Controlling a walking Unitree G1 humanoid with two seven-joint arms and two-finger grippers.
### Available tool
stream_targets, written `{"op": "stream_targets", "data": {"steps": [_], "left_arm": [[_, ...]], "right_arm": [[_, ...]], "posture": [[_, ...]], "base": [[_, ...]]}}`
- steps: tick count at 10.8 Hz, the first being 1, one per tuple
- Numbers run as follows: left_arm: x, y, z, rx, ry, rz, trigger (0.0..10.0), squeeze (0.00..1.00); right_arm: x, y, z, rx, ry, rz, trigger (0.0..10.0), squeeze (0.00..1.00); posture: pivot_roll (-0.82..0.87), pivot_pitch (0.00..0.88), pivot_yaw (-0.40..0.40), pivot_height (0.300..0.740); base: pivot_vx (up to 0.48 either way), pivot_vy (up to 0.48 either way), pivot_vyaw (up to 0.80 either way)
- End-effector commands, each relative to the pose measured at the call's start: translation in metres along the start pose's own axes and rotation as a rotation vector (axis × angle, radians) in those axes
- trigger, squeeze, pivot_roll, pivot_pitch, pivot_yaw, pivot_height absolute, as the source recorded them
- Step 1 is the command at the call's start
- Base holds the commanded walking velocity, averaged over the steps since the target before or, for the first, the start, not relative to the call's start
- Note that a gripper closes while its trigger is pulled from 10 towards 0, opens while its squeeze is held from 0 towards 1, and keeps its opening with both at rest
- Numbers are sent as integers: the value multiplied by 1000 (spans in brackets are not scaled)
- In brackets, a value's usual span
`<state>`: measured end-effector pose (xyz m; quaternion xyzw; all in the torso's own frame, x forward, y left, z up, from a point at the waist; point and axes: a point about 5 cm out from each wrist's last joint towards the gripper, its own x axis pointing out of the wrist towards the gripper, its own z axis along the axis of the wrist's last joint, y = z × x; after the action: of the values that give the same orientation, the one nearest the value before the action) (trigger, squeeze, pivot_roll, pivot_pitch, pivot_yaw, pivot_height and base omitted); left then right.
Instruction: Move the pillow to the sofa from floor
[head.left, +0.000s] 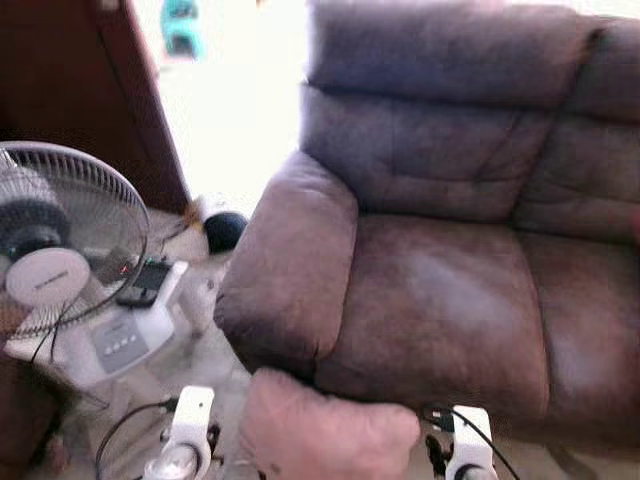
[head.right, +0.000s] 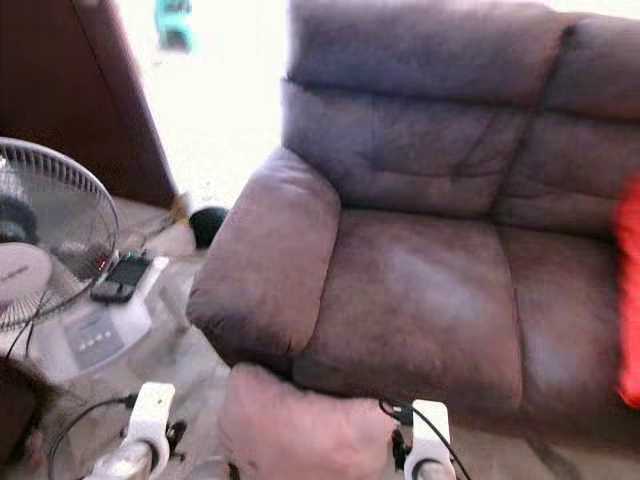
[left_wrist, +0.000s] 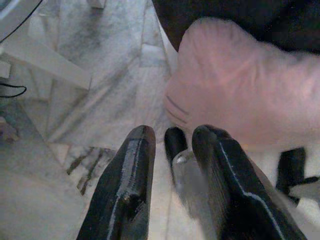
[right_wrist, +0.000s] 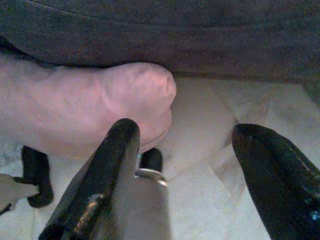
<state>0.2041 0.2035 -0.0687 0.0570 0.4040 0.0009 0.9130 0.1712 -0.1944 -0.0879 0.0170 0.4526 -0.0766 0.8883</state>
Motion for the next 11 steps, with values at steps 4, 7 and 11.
{"op": "stream_targets", "data": {"steps": [4,7,11], "left_arm": [[0,-1,-3,17,28,6,10000,0],[0,-3,-3,5,22,4,10000,0],[0,-4,-4,8,25,2,10000,0]], "right_arm": [[-1,-3,-3,-7,15,-8,10000,0],[-1,-3,-3,-2,13,-10,10000,0],[-1,-4,-3,7,16,-30,10000,0]], "posture": [[77,54,-18,717],[78,55,-18,717],[77,57,-18,717]], "base": [[0,0,0],[0,0,0],[0,0,0]]}}
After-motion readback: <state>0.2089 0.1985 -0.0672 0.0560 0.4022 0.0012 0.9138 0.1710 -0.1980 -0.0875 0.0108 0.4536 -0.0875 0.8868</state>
